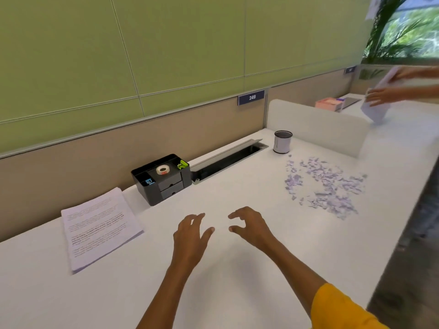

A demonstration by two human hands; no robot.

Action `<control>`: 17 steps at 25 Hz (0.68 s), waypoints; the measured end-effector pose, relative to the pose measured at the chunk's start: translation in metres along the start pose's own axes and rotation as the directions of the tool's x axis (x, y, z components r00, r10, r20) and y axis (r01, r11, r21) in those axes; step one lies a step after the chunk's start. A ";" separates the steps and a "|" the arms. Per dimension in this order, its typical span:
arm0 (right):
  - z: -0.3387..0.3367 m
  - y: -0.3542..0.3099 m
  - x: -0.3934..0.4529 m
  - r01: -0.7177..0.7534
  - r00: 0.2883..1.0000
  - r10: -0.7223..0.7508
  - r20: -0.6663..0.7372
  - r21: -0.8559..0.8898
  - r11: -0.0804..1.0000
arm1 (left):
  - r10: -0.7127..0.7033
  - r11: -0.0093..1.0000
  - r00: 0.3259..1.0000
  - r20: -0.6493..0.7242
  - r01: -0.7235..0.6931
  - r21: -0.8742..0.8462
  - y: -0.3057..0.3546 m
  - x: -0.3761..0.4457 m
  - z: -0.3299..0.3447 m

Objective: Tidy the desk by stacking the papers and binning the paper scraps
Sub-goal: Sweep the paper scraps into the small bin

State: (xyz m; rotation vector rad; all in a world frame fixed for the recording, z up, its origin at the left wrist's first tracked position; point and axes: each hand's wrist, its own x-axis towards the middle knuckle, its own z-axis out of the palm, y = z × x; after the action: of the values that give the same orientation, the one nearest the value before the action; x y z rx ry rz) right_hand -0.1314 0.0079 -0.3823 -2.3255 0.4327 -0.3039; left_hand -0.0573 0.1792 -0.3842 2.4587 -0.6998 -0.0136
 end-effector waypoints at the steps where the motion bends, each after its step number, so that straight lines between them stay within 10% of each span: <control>1: -0.007 0.009 0.001 -0.009 1.000 0.009 -0.009 -0.006 1.000 | 0.018 1.000 1.000 0.006 -0.018 -0.009 0.008 0.002 0.008; 17: -0.155 0.201 0.115 0.052 0.996 -0.048 0.077 -0.039 0.998 | 0.012 0.998 1.000 0.029 -0.010 -0.055 0.169 0.122 0.176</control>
State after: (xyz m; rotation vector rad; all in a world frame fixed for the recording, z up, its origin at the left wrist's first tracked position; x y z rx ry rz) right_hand -0.1221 -0.2698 -0.4060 -2.3819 0.3467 -0.2318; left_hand -0.0621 -0.0909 -0.4232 2.4066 -0.7163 -0.0641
